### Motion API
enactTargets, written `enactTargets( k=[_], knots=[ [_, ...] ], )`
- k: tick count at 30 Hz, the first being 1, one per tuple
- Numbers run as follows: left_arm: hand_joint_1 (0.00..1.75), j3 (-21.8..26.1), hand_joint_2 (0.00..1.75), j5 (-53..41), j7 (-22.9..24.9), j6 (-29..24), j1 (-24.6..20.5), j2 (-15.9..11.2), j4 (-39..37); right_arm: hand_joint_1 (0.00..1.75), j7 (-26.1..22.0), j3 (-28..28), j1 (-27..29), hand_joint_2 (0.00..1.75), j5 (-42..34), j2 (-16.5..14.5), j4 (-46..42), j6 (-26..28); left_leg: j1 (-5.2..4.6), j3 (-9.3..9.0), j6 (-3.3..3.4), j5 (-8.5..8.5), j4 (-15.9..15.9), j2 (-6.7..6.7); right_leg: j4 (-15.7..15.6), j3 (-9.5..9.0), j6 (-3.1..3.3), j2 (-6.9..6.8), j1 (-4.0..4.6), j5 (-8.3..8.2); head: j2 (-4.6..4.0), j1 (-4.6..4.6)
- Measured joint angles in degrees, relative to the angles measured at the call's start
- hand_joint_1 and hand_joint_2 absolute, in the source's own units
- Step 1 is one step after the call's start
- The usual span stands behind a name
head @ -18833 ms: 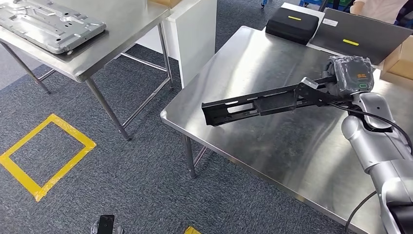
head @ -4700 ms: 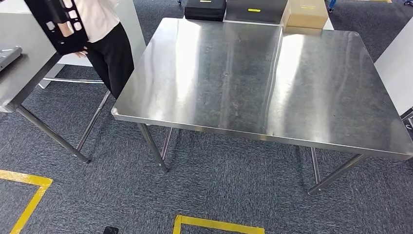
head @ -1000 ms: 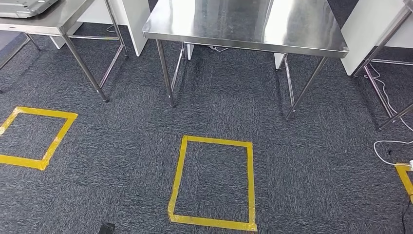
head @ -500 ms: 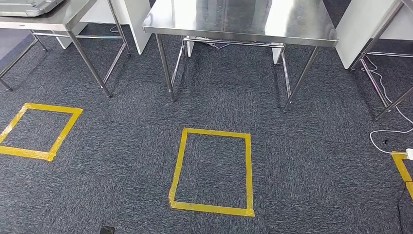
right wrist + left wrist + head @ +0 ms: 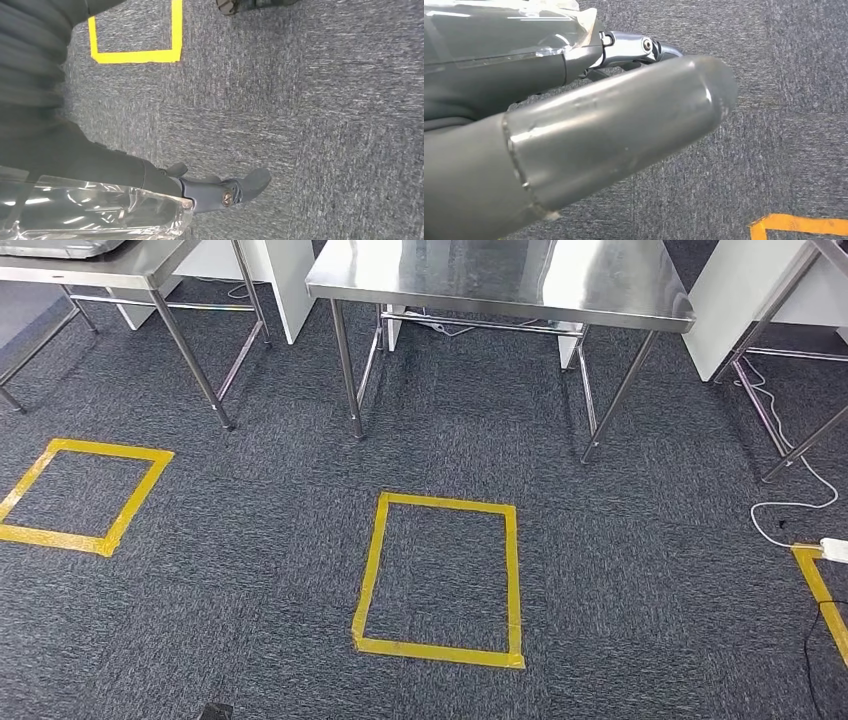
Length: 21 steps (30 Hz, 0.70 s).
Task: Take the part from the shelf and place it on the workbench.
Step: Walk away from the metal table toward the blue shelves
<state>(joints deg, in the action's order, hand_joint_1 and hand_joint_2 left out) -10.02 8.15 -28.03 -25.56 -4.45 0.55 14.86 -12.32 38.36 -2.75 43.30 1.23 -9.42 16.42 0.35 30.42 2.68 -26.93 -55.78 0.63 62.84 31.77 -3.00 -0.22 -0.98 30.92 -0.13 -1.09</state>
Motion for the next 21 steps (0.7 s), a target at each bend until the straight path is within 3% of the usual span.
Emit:
enactTargets(
  k=[2,3,6,10,16,19,21],
  knots=[
    [0.0,-0.01,0.0,0.2,-0.02,-0.04,-0.01,-0.02,0.0,0.0,0.12,0.0,-0.11,0.0,0.12,0.05,0.0,0.04,-0.27,0.26,-0.35,-0.07,-0.53,0.02,-6.65,-3.77,0.2,0.06,0.14,-1.51,0.0,-0.02],
    [0.0,-0.01,0.0,0.24,-0.04,-0.07,-0.01,-0.05,0.0,0.0,0.16,0.0,-0.15,0.0,0.2,0.04,0.0,0.06,-0.41,0.4,-0.24,-0.15,-0.73,0.0,-7.79,-4.25,0.51,0.09,0.14,-1.62,0.0,-0.09],
    [0.0,-0.02,0.0,0.3,-0.09,-0.19,0.02,-0.08,0.0,0.0,0.22,0.0,-0.11,0.0,0.48,0.02,0.0,0.1,-0.38,0.62,0.04,0.02,-0.81,-0.12,-7.75,-4.08,0.96,0.1,0.29,-1.86,0.0,-0.25],
    [0.0,-0.03,0.0,0.54,-0.1,-0.28,0.03,-0.02,0.0,0.0,0.3,-0.01,-0.21,0.0,0.72,0.04,0.0,0.1,-0.09,0.67,-0.63,0.45,-0.58,-0.14,-7.68,-3.89,1.33,0.09,0.72,-2.05,0.0,-0.24],
    [0.0,-0.04,0.0,0.85,-0.1,-0.38,0.05,-0.01,0.0,0.0,0.62,-0.25,-0.24,0.0,1.82,0.21,0.0,-0.99,-0.1,0.7,-0.89,0.54,-0.51,-0.15,-7.57,-3.7,1.34,0.09,1.0,-2.05,0.0,-0.24],
    [0.0,-0.07,0.0,0.91,-0.1,-0.39,0.04,-0.08,0.0,0.0,0.92,-0.56,-0.31,0.0,2.33,0.34,-0.01,-1.66,-0.27,0.74,-0.47,0.68,-0.26,-0.23,-8.09,-4.14,1.0,0.0,0.55,-2.39,0.0,-0.27],
    [0.0,-0.2,0.0,0.94,-0.1,-0.4,0.03,-0.01,0.0,0.0,0.97,-0.9,-0.4,0.0,2.62,0.59,-0.03,-1.96,0.08,0.15,0.06,1.53,1.06,-0.21,-7.0,-3.71,0.95,-0.03,0.6,-1.62,0.0,-0.23]
  ],
)
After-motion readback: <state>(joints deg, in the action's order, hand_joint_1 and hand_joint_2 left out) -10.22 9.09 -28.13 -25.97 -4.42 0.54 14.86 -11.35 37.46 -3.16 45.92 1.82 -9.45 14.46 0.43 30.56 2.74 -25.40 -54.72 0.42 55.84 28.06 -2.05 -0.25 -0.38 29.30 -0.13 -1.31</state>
